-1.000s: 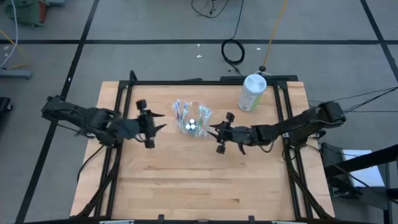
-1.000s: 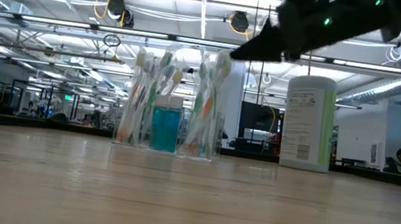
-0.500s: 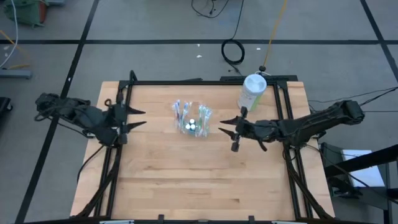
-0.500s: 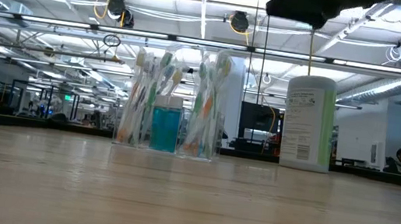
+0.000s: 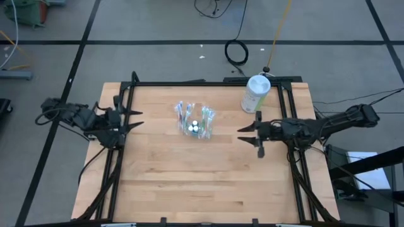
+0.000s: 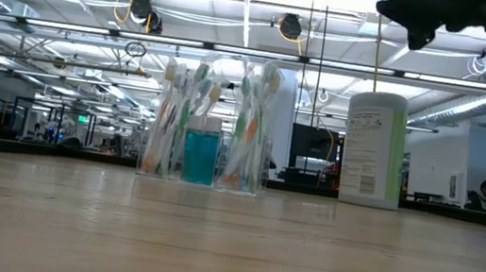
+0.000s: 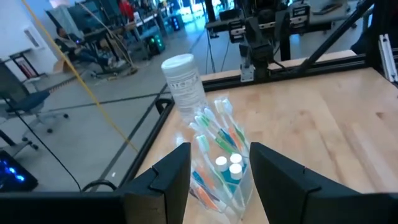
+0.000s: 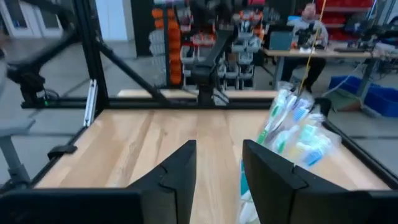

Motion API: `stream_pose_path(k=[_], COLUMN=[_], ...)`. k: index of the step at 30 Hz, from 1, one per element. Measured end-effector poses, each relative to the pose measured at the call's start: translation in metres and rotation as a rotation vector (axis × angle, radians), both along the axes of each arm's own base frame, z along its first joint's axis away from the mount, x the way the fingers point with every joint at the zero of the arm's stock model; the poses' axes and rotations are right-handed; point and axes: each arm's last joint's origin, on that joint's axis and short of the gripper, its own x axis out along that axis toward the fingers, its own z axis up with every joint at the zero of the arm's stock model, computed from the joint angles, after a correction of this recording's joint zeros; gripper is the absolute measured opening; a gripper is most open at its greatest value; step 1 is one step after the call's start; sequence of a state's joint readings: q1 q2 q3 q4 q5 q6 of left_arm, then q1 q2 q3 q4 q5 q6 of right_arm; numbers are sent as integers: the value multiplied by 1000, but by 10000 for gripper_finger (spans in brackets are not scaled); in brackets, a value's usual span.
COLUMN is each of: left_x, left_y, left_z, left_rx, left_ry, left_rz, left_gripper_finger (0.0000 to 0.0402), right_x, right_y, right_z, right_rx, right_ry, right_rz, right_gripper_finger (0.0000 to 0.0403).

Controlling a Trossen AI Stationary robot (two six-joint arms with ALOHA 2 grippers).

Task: Pick & Place toothbrushing station
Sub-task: Return to Home Position

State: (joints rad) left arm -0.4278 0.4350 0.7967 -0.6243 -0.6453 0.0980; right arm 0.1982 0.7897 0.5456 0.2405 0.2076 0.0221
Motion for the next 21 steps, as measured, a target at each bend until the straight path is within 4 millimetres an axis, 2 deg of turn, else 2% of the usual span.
stream_pose_path(k=[6,13,21], left_x=[-11,-13,-14], left_y=[4,4,3], left_z=[-30,-66,-84], left_rx=[-13,23,84], left_ry=[-48,-138,-226], left_rz=[-44,-84,-148], left_gripper_finger=[170,170,170], right_x=[-30,-53,-65], right_y=[-6,-11,-13], right_z=[-18,-46,-87], right_rx=[4,3,-55], right_ry=[-83,-120,-98], right_rz=[2,1,4], right_gripper_finger=[123,121,125])
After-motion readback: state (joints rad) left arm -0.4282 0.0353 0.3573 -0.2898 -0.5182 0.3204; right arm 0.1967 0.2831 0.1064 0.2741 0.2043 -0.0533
